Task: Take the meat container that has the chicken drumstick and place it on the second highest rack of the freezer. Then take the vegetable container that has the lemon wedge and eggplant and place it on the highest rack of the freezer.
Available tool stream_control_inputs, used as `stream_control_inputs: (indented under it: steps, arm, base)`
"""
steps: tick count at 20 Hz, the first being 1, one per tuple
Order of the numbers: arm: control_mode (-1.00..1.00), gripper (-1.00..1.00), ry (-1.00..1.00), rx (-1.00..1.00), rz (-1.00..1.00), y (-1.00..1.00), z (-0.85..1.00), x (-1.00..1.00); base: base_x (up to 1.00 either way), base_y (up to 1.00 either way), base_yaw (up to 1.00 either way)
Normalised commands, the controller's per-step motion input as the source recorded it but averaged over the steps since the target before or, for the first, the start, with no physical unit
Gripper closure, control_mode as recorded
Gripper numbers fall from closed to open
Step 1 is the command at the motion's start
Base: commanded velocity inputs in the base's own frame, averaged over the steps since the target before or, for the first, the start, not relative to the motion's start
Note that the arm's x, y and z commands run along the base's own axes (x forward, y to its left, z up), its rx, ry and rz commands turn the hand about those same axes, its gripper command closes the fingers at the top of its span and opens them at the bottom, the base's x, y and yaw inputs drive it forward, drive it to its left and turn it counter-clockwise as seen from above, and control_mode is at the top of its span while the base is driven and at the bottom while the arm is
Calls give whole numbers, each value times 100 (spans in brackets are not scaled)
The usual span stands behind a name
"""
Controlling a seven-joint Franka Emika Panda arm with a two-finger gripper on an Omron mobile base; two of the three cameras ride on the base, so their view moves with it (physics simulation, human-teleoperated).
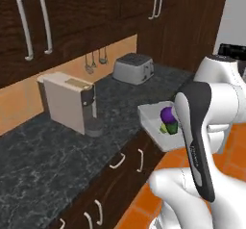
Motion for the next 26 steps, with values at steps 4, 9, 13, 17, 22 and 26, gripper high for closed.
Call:
stream_control_inputs:
  steps: [4,9,13,17,22,26]
  arm:
    - [100,100,0,0,0,0,0,0]
    - [100,100,0,0,0,0,0,0]
    - [100,100,0,0,0,0,0,0]
    - [100,100,0,0,0,0,0,0]
    - [100,100,0,0,0,0,0,0]
    - [100,100,0,0,0,0,0,0]
  base:
    - [0,0,-99]
    - [0,1,-95]
    - [21,5,-68]
    - [33,-31,-17]
    - [52,-60,-3]
    - [48,-62,-27]
